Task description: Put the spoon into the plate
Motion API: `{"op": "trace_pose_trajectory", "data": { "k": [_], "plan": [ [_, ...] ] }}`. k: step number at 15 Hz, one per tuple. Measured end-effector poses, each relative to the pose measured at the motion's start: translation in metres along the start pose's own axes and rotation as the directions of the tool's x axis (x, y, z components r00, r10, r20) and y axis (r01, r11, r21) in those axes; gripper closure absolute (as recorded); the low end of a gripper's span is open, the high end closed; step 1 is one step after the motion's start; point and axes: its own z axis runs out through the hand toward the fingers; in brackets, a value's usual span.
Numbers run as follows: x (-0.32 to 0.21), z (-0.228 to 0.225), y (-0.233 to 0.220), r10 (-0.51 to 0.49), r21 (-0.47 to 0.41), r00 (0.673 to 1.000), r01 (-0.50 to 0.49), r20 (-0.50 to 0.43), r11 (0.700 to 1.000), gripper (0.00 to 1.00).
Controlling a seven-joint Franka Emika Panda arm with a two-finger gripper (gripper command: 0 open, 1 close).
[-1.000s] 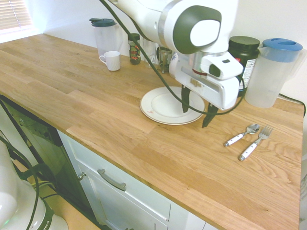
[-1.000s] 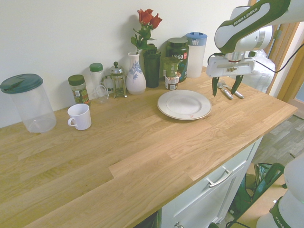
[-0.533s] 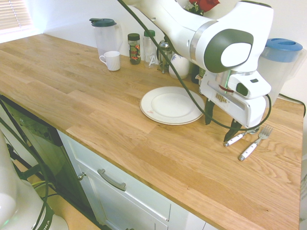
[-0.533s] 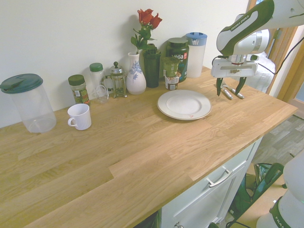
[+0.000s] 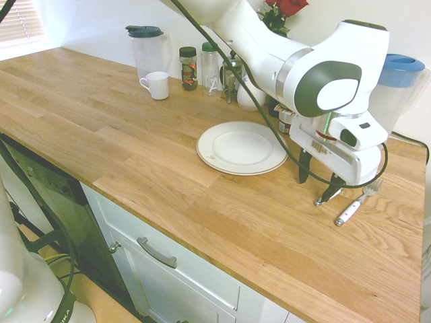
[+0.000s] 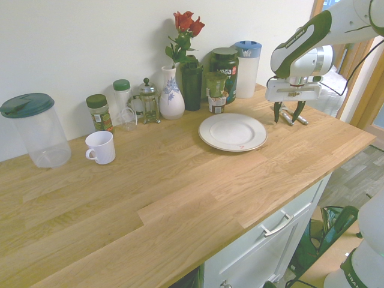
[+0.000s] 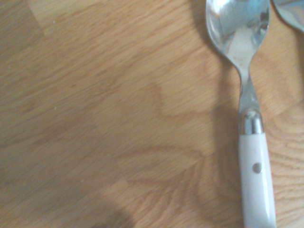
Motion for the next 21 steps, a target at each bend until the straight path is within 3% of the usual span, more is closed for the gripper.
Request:
{"op": "trace_pose_trajectory", "data": {
  "k": [18, 21],
  "plan": [
    [0.018, 0.007, 0.0, -0.041, 0.024, 0.999, 0.041, 0.007, 0.999, 1.0],
    [0.019, -0.019, -0.002, -0.068, 0.06, 0.998, 0.068, -0.009, 0.996, 1.0]
  ]
}}
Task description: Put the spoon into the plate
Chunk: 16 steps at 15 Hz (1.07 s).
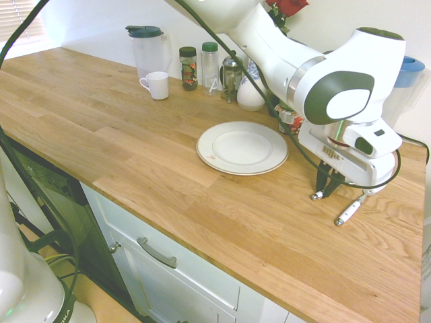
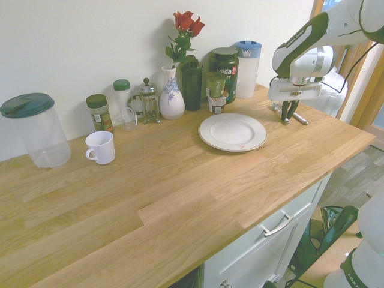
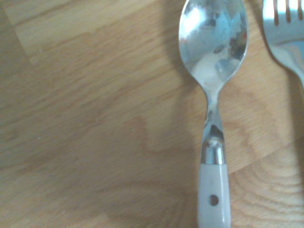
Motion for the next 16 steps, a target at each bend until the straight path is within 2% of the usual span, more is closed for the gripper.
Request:
{"op": "trace_pose_trajectory", "data": {
  "k": [3, 5, 7, 9, 11, 16],
  "plan": [
    [-0.034, -0.062, -0.024, -0.085, 0.063, 0.996, 0.085, 0.0, 0.994, 1.0],
    [-0.094, -0.085, -0.05, -0.204, 0.08, 0.979, 0.203, -0.004, 0.976, 1.0],
    [-0.17, -0.077, -0.071, -0.312, 0.074, 0.95, 0.311, 0.015, 0.948, 1.0],
    [-0.226, -0.057, -0.083, -0.375, 0.058, 0.927, 0.373, 0.03, 0.926, 1.0],
    [-0.247, -0.04, -0.082, -0.399, 0.04, 0.916, 0.398, 0.03, 0.917, 1.0],
    [-0.254, -0.015, -0.068, -0.408, 0.016, 0.913, 0.408, 0.024, 0.913, 1.0]
  ]
}}
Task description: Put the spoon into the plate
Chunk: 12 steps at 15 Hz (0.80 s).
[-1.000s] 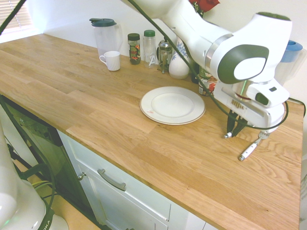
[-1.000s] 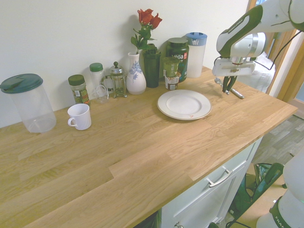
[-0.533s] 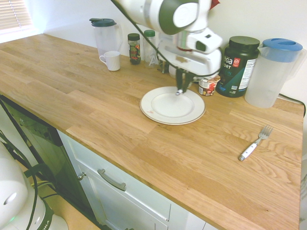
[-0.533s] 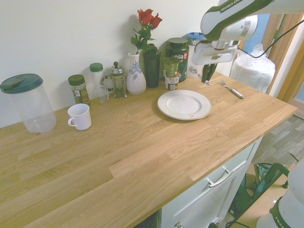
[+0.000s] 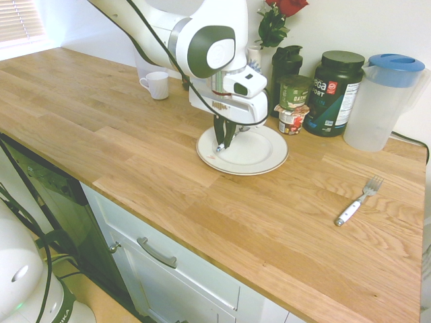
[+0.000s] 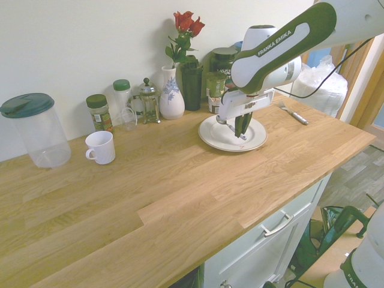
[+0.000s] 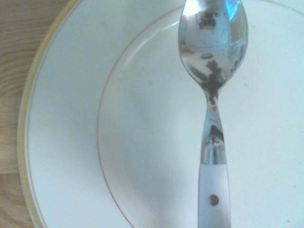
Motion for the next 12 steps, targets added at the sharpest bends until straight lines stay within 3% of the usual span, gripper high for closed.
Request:
{"op": "trace_pose_trajectory", "data": {
  "k": [1, 12],
  "plan": [
    [-0.001, 0.004, 0.001, 0.0, -0.001, 1.0, 0.0, 0.001, 1.0, 0.0],
    [0.003, 0.009, -0.002, -0.01, -0.009, 1.0, 0.01, -0.012, 1.0, 0.0]
  ]
}}
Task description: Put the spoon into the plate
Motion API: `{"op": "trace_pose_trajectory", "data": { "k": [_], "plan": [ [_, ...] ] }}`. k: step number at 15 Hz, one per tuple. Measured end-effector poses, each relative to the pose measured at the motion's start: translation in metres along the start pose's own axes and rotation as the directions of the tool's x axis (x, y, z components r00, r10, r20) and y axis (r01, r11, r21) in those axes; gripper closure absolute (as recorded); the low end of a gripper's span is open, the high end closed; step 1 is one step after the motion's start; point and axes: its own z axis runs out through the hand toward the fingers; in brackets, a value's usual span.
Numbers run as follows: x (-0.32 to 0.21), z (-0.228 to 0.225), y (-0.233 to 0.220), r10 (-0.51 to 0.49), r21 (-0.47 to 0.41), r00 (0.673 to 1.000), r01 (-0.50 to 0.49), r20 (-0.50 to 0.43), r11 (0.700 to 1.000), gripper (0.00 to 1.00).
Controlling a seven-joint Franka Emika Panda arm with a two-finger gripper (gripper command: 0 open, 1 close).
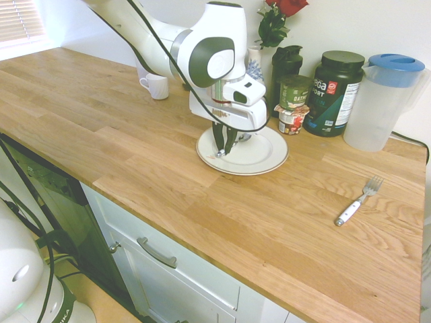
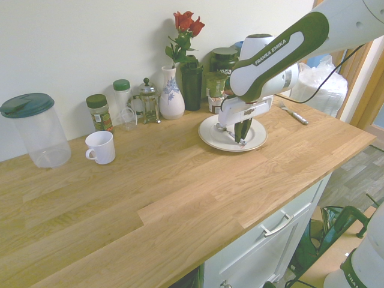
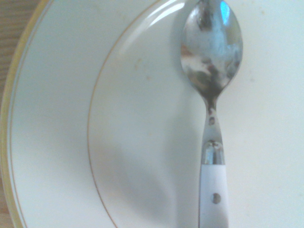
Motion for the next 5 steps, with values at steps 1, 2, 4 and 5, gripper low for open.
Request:
{"op": "trace_pose_trajectory", "data": {
  "k": [1, 2, 4, 5],
  "plan": [
    [0.003, -0.009, 0.0, 0.001, 0.003, 1.0, -0.001, -0.008, 1.0, 0.0],
    [0.006, -0.02, 0.001, 0.004, 0.001, 1.0, -0.004, -0.009, 1.0, 0.0],
    [0.009, -0.052, 0.004, 0.0, -0.001, 1.0, 0.0, -0.003, 1.0, 0.0],
    [0.003, -0.073, 0.007, -0.018, -0.006, 1.0, 0.018, 0.005, 1.0, 0.0]
  ]
}}
